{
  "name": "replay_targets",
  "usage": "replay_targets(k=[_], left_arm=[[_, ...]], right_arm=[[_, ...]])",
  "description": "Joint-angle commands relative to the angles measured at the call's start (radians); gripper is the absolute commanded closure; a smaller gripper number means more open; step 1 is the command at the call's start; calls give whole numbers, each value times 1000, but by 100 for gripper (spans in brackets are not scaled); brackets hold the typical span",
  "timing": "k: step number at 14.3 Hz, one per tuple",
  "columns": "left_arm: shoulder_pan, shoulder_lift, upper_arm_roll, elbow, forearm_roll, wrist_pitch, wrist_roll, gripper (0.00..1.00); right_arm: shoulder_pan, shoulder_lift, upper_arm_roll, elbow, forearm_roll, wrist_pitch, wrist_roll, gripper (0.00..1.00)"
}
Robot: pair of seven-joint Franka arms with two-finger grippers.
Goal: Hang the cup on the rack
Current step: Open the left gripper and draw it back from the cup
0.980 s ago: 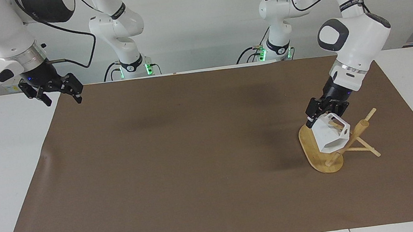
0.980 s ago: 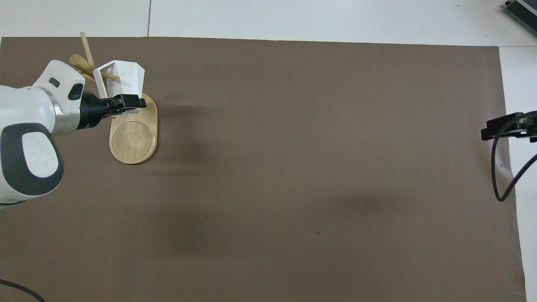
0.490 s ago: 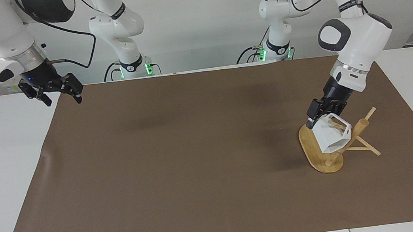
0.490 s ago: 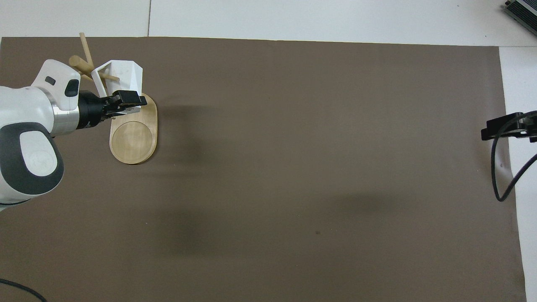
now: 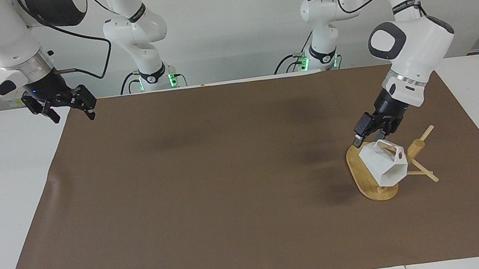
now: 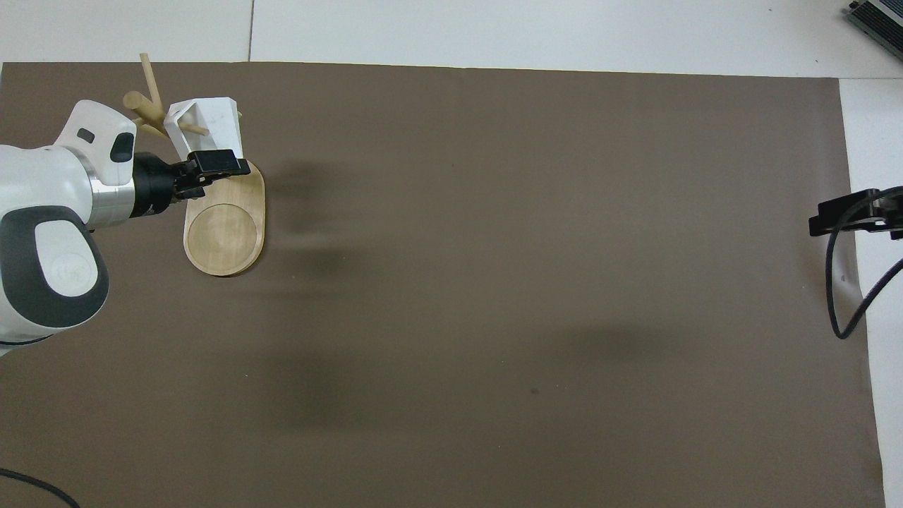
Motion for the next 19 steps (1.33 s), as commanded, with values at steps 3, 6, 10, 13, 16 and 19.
replay_targets(k=[3, 6, 10, 13, 16, 19], left_arm=[[4, -4, 4, 16, 17, -33, 6, 0], [5, -14, 4, 73, 171, -133, 6, 0], [-10, -78, -3, 102, 357, -295, 5, 0], [-37, -140, -8, 97, 442, -420, 15, 0], [-36, -162, -5, 108, 443, -469, 92, 0], [-24, -146, -5, 203, 446, -588, 124, 0]], right_arm=[[-3, -13, 4, -13, 18, 0, 16, 0], [-3, -13, 4, -13, 18, 0, 16, 0], [-3, -13, 4, -13, 18, 2, 16, 0], [-4, -13, 4, -13, 18, 0, 16, 0], [-3, -13, 4, -13, 18, 0, 16, 0], [-3, -13, 4, -13, 18, 2, 16, 0]])
